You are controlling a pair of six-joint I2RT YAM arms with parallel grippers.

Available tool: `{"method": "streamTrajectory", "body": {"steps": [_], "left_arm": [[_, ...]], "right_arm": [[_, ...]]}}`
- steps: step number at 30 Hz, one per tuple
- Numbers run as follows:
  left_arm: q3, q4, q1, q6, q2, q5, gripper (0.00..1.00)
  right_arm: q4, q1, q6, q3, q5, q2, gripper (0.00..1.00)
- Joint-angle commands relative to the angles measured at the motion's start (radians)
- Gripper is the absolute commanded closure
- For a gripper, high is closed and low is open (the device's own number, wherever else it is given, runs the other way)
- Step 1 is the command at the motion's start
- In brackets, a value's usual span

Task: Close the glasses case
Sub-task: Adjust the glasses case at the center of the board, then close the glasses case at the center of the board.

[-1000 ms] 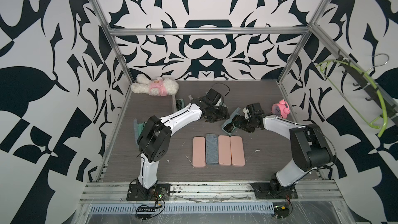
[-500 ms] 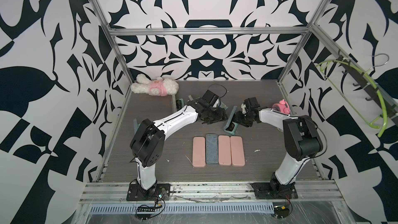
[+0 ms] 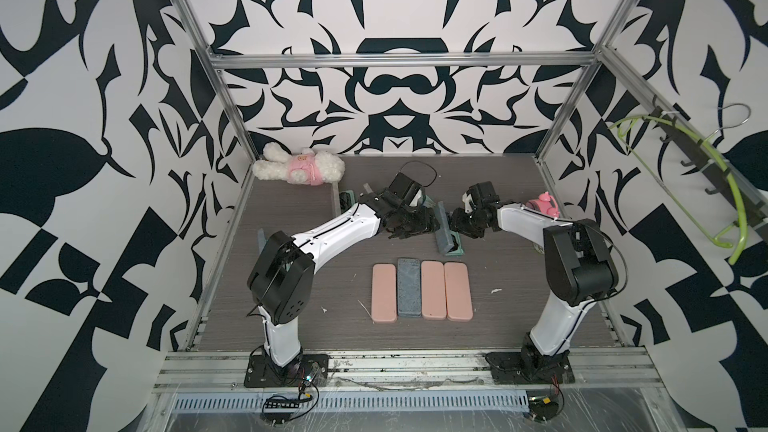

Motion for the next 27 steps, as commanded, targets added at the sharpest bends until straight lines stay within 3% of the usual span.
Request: {"method": "streamTrajectory", "body": {"steps": [1, 15, 27], "left_arm": [[-0.018, 0.002, 0.004, 0.009, -0.027, 0.003, 0.31], [0.018, 0.006, 0.002, 0.009, -0.002, 0.021, 0.29], [0.084, -0.012, -0.013, 0.015, 0.077, 0.049, 0.31]], "right_arm": [[-0.032, 0.005, -0.025, 0.018, 0.005, -0.057, 0.52], [-0.064, -0.023, -0.051, -0.060, 0.016, -0.201, 0.51], [0.030, -0.087, -0.066, -0.173, -0.095, -0.230, 0.63]]}}
